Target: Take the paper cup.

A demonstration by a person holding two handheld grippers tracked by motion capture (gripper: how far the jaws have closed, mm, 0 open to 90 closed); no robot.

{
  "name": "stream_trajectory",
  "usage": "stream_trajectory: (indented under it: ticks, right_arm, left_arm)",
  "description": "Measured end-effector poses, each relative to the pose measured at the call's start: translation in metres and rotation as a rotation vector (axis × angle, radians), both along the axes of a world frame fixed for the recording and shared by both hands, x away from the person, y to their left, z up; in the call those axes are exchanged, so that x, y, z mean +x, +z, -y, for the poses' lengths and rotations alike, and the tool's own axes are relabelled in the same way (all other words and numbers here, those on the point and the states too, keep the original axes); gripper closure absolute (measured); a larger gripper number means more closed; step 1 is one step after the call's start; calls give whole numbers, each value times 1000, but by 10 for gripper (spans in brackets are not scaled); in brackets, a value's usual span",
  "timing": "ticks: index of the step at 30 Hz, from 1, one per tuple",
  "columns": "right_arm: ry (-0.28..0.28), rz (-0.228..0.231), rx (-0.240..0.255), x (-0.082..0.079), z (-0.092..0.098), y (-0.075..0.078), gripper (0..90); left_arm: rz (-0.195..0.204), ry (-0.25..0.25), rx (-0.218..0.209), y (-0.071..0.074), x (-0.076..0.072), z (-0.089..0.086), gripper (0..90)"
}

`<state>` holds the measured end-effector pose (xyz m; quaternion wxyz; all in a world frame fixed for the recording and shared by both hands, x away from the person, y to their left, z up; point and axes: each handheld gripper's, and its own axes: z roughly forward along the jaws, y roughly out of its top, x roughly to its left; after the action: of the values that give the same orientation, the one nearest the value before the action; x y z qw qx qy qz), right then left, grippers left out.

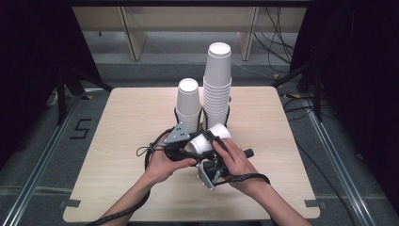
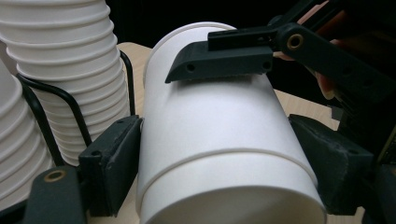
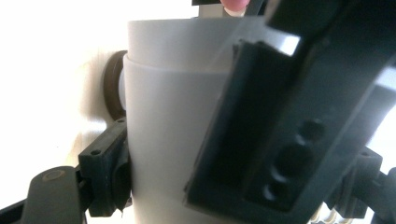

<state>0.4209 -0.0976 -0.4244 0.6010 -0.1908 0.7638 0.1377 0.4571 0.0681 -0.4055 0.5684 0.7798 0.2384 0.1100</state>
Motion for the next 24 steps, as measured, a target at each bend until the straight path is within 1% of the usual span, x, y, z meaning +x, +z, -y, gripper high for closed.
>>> stream_trajectory:
  ticks: [1,2,3,4,5,6,7,8,9,10,13,15,17,20,23,24]
  right_arm:
    - [-3,2,-22,0,0,1,187]
    - [-8,0,-27,0,0,2,187]
    - [-10,-1,-15,0,0,2,187]
    - [-11,-10,26,-1,0,0,187]
    - [-12,-13,28,-1,0,0,187]
    - [-12,-20,41,-1,0,-2,187]
    - [-32,-29,38,-3,0,-1,187]
    - [-11,-13,20,-2,-1,1,187]
    - [0,-4,7,-2,-2,2,187]
    - [2,-4,2,-2,-2,2,187]
    - [-1,-6,8,-1,-1,2,186]
    - [0,-4,5,-1,-2,2,184]
    - [0,-2,6,-1,-2,2,180]
    - [-4,-12,15,-1,-2,1,174]
    - [-1,-11,3,-1,-3,2,168]
    - [3,-9,7,-1,-4,1,166]
  left_arm:
    - [2,0,1,0,0,0,192]
    - [-1,1,-3,0,0,0,190]
    - [-3,1,-5,0,1,0,186]
    - [-4,2,-3,0,1,1,181]
    - [-8,1,-1,-1,1,1,178]
    - [-9,-1,2,-1,2,2,174]
    - [-9,-3,10,-2,2,2,168]
    - [-14,-5,6,-3,3,3,166]
    - [-12,-7,2,-3,3,3,168]
    - [-9,-3,6,-3,3,3,169]
    - [-9,-6,4,-3,3,3,175]
    - [-9,-1,16,-2,2,2,178]
    - [-9,0,17,-2,2,2,183]
    - [-8,0,18,-2,1,2,190]
    - [-7,1,22,-2,1,1,194]
    - [-1,-1,26,-2,1,2,195]
